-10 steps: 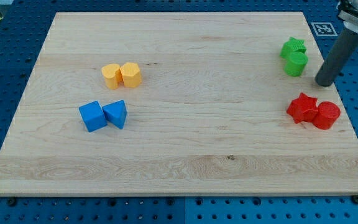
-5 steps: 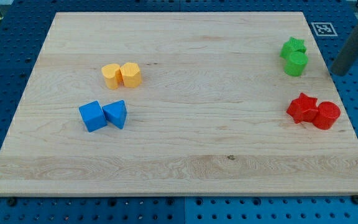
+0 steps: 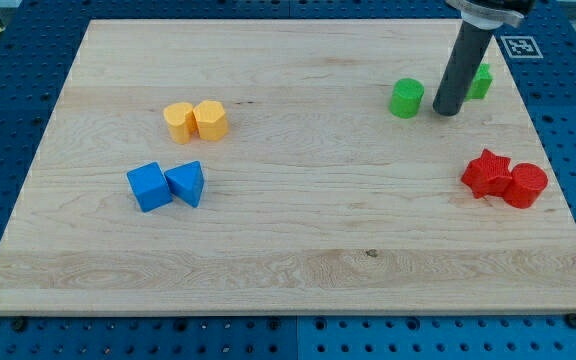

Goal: Move green circle towards top left of the board

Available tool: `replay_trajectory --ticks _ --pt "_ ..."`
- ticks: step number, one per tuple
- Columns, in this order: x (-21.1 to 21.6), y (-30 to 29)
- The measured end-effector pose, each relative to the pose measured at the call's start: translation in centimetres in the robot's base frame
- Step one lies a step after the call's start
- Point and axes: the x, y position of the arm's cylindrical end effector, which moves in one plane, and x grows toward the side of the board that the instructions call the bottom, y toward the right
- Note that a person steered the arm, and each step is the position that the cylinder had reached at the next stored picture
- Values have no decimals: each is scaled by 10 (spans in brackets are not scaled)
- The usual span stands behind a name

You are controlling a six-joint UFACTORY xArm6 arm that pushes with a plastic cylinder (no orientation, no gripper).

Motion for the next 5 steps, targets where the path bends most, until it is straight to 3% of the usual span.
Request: replay_trajectory --ticks 2,5 --pt "-7 -80" --pt "-7 -80"
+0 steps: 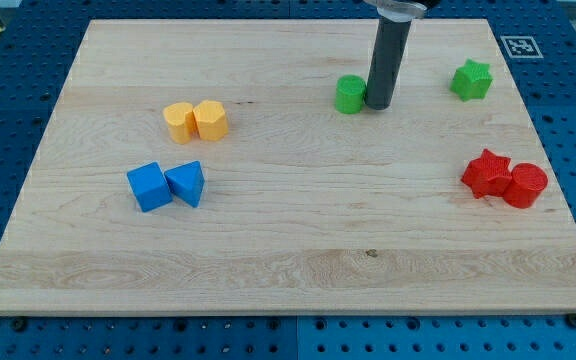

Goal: Move green circle towards top left of the board

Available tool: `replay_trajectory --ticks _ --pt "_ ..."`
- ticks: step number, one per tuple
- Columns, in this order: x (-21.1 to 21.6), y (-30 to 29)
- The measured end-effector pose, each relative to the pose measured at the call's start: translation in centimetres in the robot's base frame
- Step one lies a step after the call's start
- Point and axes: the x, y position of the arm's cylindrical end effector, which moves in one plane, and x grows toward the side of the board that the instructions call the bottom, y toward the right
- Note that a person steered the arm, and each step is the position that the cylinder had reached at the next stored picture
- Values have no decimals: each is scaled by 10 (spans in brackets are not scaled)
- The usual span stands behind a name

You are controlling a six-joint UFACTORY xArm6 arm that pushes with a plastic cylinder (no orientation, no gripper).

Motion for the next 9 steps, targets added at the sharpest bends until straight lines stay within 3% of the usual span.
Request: replay_trajectory --ticks 1,3,4,7,9 --pt "1 -24" --pt "-34 -165" --pt "-46 -194" --pt "-82 -202" --pt "-63 -189"
